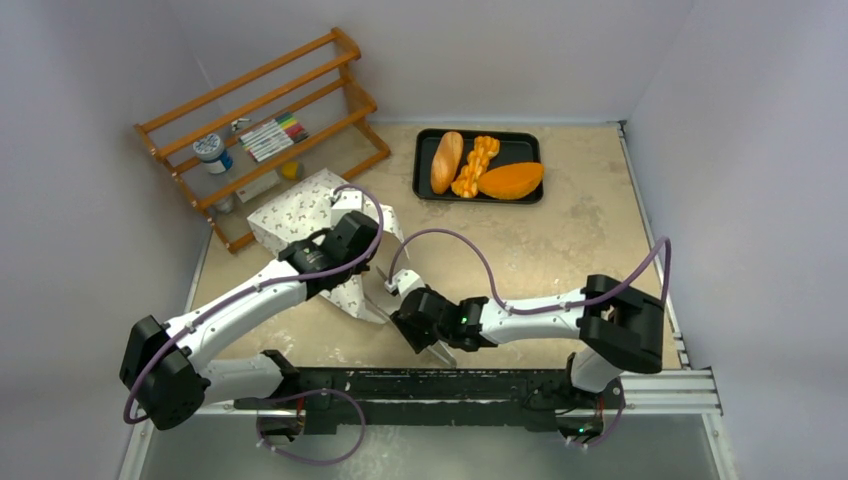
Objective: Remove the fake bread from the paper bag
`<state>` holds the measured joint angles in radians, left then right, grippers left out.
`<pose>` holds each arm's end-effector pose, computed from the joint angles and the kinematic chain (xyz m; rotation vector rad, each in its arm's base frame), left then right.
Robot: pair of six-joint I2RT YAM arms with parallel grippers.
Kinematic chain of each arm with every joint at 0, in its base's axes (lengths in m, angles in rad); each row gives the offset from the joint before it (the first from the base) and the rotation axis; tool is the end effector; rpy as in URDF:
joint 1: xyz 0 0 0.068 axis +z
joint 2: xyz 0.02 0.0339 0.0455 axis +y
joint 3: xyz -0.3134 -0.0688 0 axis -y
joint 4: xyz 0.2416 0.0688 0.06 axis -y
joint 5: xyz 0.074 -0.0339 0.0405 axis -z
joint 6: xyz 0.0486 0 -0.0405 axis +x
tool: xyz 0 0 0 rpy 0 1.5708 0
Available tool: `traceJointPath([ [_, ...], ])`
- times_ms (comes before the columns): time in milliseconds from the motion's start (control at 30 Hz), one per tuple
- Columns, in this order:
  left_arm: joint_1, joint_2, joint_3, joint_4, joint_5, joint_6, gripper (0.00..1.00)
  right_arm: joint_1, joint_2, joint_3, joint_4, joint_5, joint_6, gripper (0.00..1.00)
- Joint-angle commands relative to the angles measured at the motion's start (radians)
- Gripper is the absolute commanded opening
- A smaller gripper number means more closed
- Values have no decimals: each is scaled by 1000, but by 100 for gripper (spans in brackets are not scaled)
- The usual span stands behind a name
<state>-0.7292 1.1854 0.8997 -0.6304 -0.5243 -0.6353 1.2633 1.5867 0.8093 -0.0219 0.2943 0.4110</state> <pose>0.1814 -0.1295 0.3013 -0.1022 2.3255 -0.0136 0.1113 0.3039 0.2138 -0.8512 2.2206 0.4804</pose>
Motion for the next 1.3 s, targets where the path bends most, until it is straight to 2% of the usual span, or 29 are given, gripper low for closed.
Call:
traceJointPath([
  [0,-6,-4,49,32,-20,-7,0,4,6,0,55,3,-6,58],
  [67,-7,-5,48,31,-21,-8,0,4,13,4,60,-1,-11,53],
  [300,-11,-9,46,25,-23,-7,0,4,40,8,68,-8,-12,48],
  [533,-16,-12,48,21,-20,-7,0,3,64,42,34,-39,-29,49],
  [1267,-38,-18,53,12,-19,-20,0,-36,197,150,-20,21,-39,56],
])
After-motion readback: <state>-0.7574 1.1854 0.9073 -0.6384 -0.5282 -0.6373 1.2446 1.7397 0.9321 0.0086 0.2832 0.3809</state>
